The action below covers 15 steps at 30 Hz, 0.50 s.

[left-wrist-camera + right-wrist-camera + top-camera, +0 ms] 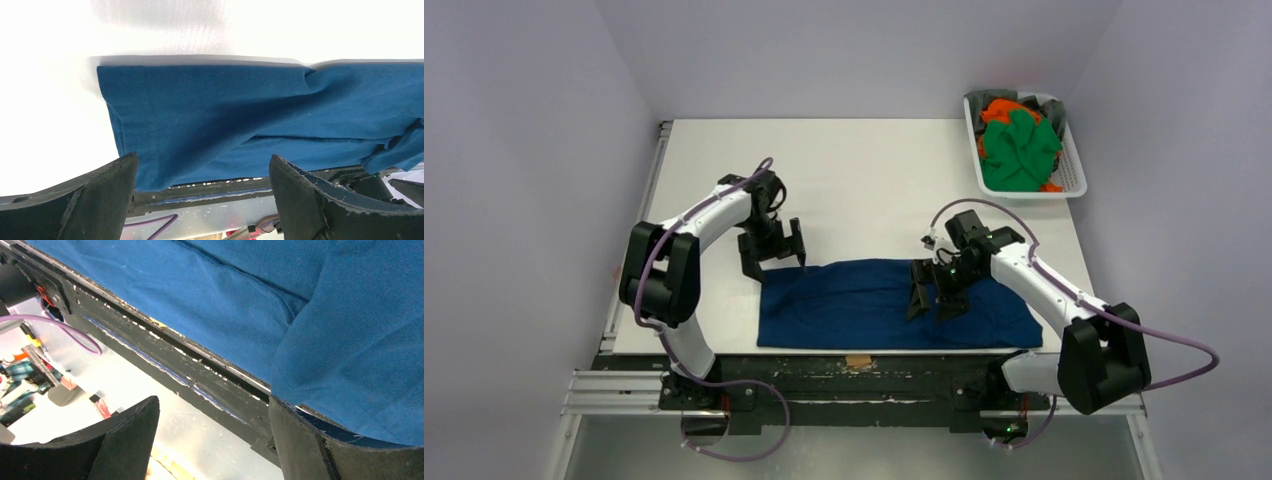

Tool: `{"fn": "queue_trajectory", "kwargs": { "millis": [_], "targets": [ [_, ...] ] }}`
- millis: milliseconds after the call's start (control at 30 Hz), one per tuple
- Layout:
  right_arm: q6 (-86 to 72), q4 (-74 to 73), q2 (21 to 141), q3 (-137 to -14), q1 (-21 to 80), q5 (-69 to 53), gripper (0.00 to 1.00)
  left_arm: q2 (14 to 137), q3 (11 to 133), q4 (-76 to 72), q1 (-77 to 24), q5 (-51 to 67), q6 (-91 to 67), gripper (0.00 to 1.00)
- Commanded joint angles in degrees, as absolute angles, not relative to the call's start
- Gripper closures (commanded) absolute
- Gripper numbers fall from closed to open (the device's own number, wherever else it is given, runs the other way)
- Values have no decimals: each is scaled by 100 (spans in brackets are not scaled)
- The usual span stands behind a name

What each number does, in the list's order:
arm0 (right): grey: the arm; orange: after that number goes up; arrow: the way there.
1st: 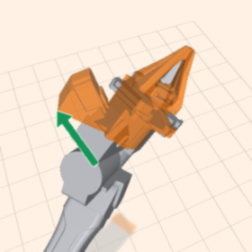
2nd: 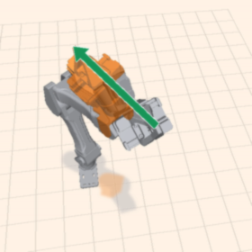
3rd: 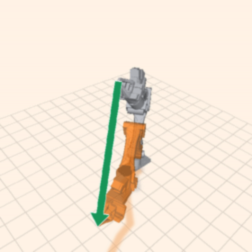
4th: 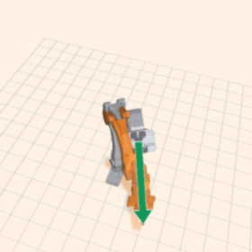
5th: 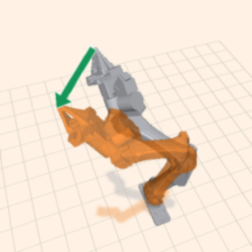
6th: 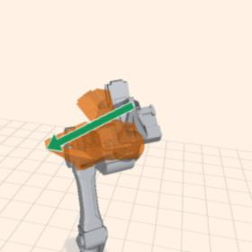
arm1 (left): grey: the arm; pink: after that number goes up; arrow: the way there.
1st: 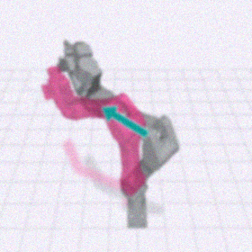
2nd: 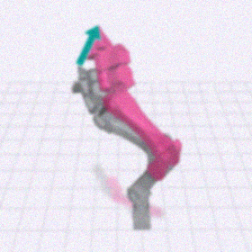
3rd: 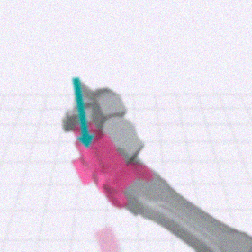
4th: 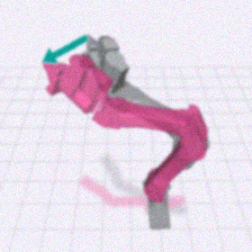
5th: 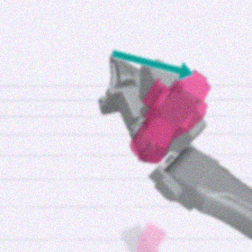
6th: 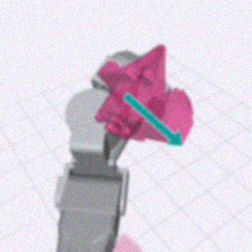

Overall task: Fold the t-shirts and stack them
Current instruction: Fold the other side of the tshirt into a rectangle

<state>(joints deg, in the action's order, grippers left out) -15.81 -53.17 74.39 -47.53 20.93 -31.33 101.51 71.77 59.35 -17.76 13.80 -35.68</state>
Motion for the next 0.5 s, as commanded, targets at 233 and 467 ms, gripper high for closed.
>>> {"fn": "queue_trajectory", "kwargs": {
  "millis": [233, 467],
  "targets": [
    [-2587, -4291, 7420, -5104, 1993, -626, 18, 10162, 7523, 6101, -1766, 1382, -3369, 0],
    [-3202, -3588, 8251, -4822, 1153, -312, 17, 10143, 7055, 5660, -1775, 1770, -3431, 0]
  ]
}}
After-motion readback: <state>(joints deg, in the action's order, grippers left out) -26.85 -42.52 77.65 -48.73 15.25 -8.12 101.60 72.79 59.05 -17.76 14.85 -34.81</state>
